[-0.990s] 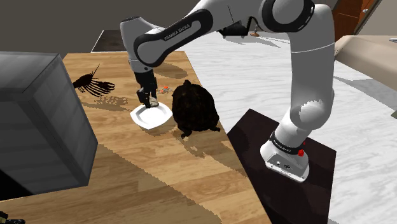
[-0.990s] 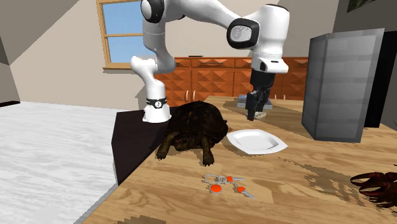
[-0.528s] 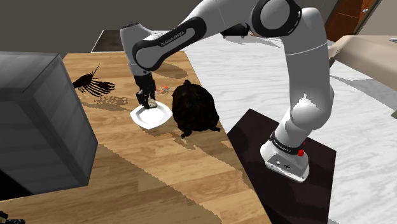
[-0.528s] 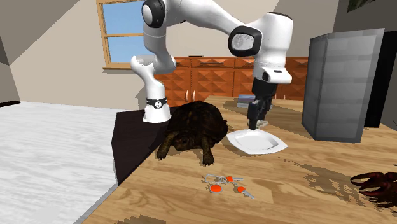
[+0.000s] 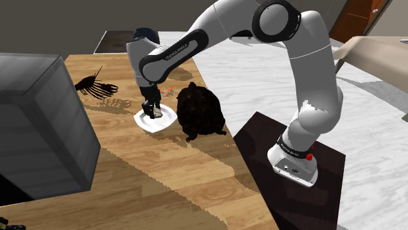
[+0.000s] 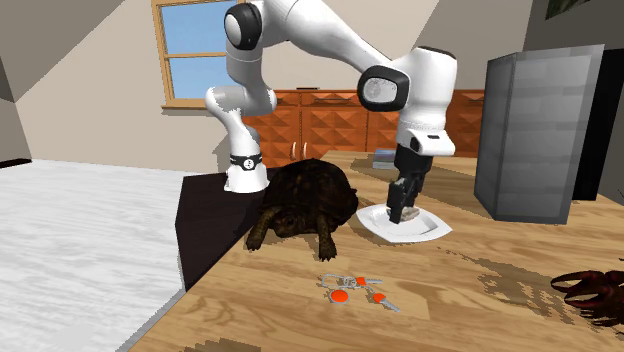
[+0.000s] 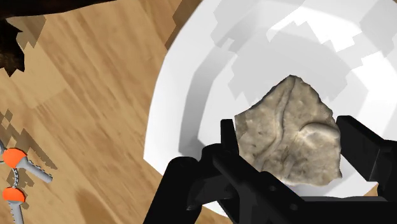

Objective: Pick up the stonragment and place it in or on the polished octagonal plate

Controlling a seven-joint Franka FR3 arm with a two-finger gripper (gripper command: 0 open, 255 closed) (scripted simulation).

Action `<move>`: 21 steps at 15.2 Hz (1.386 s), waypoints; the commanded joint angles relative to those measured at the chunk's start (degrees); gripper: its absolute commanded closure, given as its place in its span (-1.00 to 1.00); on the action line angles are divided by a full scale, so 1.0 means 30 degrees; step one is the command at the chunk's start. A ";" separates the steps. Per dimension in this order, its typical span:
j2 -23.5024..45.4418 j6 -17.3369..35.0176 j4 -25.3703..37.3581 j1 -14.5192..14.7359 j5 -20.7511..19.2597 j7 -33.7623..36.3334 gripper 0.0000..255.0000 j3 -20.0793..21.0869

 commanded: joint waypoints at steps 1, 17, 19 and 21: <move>0.0199 0.0209 -0.0008 0.0086 -0.0085 0.0085 1.00 -0.0050; -0.0593 -0.1306 0.0773 -0.0040 0.0331 -0.0177 -1.00 0.0235; -0.0772 -0.1719 0.1023 -0.0058 0.0432 -0.0242 -1.00 0.0296; -0.0772 -0.1719 0.1022 -0.0058 0.0432 -0.0242 -1.00 0.0296</move>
